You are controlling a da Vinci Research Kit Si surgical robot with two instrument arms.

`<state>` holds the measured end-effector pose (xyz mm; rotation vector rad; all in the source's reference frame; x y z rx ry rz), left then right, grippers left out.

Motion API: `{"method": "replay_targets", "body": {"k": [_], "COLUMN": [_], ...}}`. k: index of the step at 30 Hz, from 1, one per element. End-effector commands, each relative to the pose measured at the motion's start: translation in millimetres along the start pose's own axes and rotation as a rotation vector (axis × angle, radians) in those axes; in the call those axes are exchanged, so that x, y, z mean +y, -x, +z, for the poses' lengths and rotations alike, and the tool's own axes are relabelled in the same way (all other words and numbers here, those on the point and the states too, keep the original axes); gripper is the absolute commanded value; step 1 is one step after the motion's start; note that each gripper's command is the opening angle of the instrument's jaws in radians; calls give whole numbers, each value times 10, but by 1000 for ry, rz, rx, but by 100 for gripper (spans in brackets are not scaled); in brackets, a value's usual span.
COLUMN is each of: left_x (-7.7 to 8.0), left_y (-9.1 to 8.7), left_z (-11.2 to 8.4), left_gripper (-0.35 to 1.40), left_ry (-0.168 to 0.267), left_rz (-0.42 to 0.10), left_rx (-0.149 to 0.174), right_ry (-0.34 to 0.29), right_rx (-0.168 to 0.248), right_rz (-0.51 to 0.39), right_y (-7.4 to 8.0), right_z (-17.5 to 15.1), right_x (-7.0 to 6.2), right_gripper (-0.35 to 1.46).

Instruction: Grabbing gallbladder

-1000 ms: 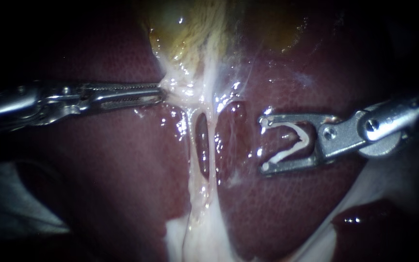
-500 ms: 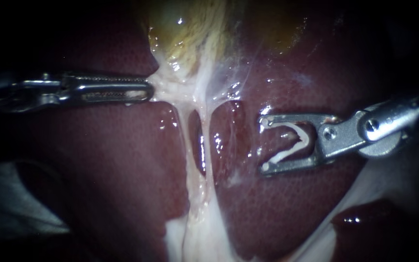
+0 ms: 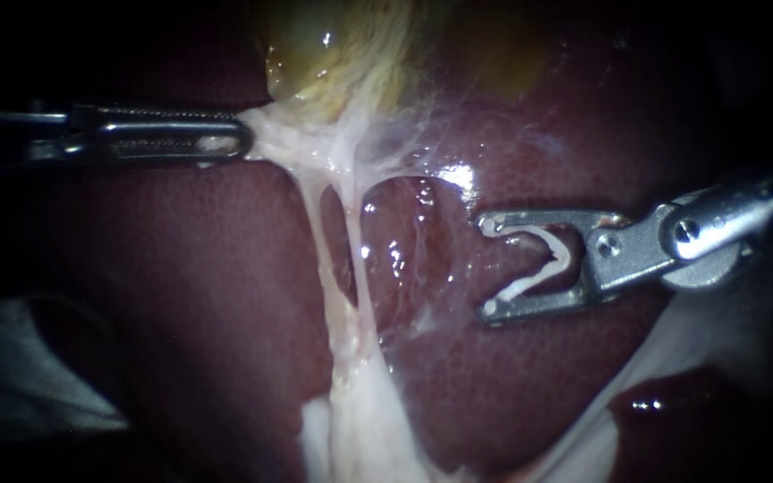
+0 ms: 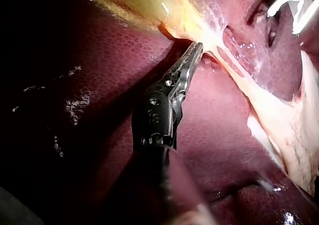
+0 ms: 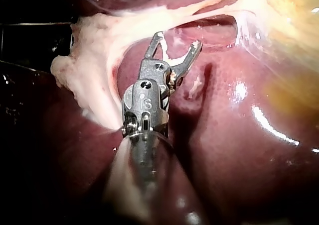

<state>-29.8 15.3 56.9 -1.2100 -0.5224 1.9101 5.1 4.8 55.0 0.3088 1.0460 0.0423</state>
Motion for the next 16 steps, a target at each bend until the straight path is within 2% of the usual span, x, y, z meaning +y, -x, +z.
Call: {"method": "replay_targets", "body": {"k": [1, 16], "left_x": [0, 1], "left_y": [0, 3], "left_z": [0, 4], "left_gripper": [-35, -35], "left_ry": [0, -4], "left_rz": [0, 1], "left_rx": [1, 2], "right_ry": [0, 1], "right_rx": [0, 0], "right_rz": [0, 0], "right_y": [0, 0], "right_z": [0, 0], "right_x": [0, 1], "right_gripper": [50, 50]}}
